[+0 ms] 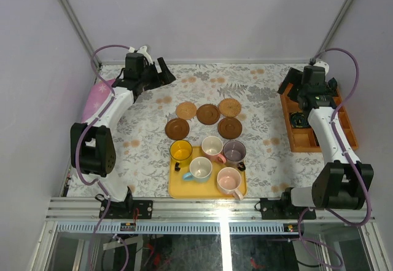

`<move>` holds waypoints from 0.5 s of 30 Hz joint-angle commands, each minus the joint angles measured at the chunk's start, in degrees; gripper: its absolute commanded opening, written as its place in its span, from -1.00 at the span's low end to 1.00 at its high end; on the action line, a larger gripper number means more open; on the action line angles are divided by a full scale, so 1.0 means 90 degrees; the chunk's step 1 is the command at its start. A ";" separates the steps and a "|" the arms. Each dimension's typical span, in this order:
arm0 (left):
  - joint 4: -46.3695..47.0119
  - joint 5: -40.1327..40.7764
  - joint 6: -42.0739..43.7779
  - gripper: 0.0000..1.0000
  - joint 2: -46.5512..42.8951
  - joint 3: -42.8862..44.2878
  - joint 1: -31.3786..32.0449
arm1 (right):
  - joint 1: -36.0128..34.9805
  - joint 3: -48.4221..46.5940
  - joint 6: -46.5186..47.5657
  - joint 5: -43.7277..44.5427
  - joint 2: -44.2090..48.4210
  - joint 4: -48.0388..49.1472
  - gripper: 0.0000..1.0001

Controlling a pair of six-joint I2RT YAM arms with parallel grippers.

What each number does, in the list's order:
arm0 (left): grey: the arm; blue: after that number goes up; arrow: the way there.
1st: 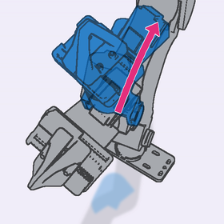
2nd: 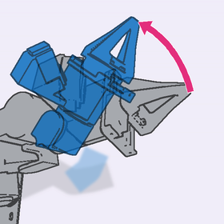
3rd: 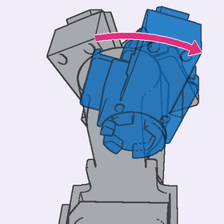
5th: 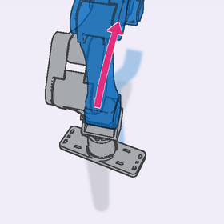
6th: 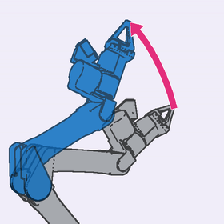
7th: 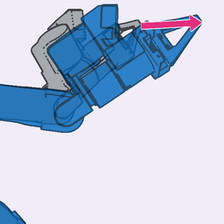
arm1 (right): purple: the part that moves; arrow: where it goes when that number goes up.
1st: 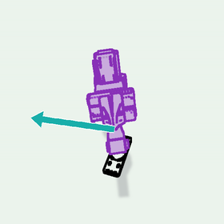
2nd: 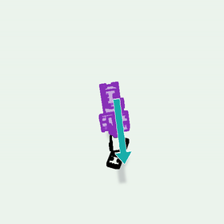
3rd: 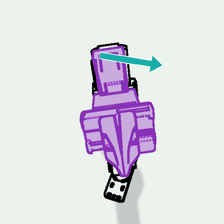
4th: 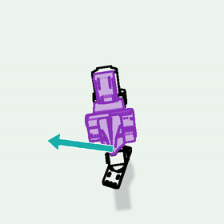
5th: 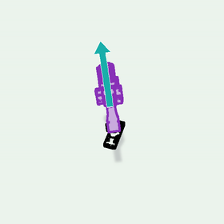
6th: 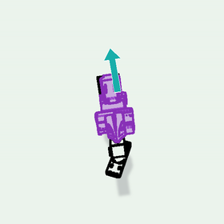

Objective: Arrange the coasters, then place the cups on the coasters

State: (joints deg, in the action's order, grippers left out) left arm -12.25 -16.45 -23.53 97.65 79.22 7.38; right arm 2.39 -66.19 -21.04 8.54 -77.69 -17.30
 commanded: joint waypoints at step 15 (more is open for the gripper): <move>0.0267 0.0128 0.0110 0.69 -0.0047 -0.0065 -0.0087 | -0.0032 -0.0140 0.0060 -0.0212 -0.0185 0.0281 0.99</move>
State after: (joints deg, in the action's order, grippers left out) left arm -12.25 -16.23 -23.53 97.65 79.22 7.16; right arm 2.39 -66.19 -21.02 8.25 -79.29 -17.28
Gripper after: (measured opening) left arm 0.842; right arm 0.994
